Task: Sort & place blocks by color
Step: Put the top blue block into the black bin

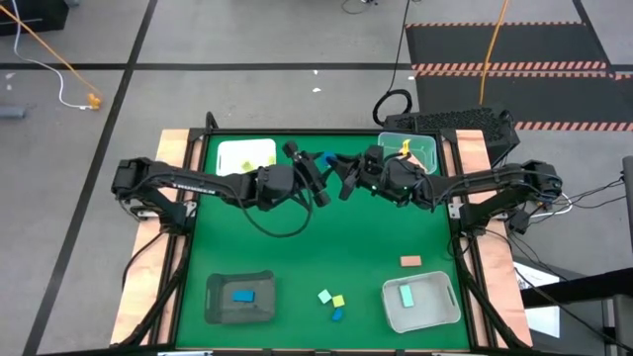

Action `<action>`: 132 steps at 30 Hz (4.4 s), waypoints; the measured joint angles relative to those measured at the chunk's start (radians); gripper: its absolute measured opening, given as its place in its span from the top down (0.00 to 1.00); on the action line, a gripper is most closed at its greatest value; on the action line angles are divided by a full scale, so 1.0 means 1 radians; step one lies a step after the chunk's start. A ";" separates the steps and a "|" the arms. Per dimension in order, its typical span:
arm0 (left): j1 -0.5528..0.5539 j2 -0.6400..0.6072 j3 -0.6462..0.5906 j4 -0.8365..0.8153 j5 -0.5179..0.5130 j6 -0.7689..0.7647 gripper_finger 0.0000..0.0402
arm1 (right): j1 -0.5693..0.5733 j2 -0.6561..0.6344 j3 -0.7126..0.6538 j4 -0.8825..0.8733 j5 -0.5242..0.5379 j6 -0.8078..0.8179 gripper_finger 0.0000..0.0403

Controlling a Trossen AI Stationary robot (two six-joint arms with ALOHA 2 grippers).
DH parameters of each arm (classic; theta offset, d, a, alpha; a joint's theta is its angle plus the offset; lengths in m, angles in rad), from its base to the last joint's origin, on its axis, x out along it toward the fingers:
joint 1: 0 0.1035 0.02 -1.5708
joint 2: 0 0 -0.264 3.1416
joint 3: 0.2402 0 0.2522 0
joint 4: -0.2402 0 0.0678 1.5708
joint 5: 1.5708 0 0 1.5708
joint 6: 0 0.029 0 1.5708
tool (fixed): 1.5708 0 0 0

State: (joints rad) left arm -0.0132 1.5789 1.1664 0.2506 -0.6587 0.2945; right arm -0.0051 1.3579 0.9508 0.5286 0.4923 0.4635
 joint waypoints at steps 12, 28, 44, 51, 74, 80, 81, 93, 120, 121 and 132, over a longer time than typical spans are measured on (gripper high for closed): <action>-0.016 -0.005 -0.001 0.040 -0.072 0.143 0.52 | -0.016 0.000 0.001 -0.034 0.004 -0.012 0.87; 0.013 -0.006 0.000 -0.047 -0.072 -0.007 0.62 | -0.035 0.000 0.000 -0.069 0.005 -0.033 0.87; 0.003 -0.006 0.000 -0.047 -0.027 -0.034 0.83 | -0.034 -0.001 0.000 -0.070 0.003 -0.031 0.87; -0.007 -0.006 0.000 -0.047 -0.028 -0.032 0.61 | -0.034 -0.001 0.001 -0.100 0.001 -0.031 0.94; -0.007 -0.007 0.000 -0.069 -0.031 -0.029 0.60 | -0.035 0.000 0.000 -0.160 -0.018 0.003 0.99; -0.008 -0.007 0.000 -0.070 -0.027 -0.121 0.62 | -0.035 -0.001 0.000 -0.161 -0.049 0.000 0.91; -0.008 -0.007 0.000 -0.070 -0.025 -0.125 0.62 | -0.036 -0.001 0.000 -0.161 -0.058 0.000 0.90; -0.008 -0.007 -0.001 -0.071 0.005 -0.128 0.62 | -0.036 -0.001 0.000 -0.166 -0.074 -0.004 0.87; -0.026 -0.005 -0.002 -0.073 0.000 -0.173 0.62 | -0.042 -0.002 0.000 -0.209 -0.159 -0.065 0.88; -0.026 -0.005 -0.002 -0.073 0.000 -0.173 0.62 | -0.042 -0.002 0.000 -0.209 -0.163 -0.067 0.88; -0.026 -0.006 -0.002 -0.117 0.029 -0.197 0.69 | -0.042 -0.010 0.000 -0.235 -0.196 -0.088 0.86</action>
State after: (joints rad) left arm -0.0391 1.5730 1.1648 0.1337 -0.6295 0.0974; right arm -0.0475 1.3474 0.9508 0.2936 0.2965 0.3751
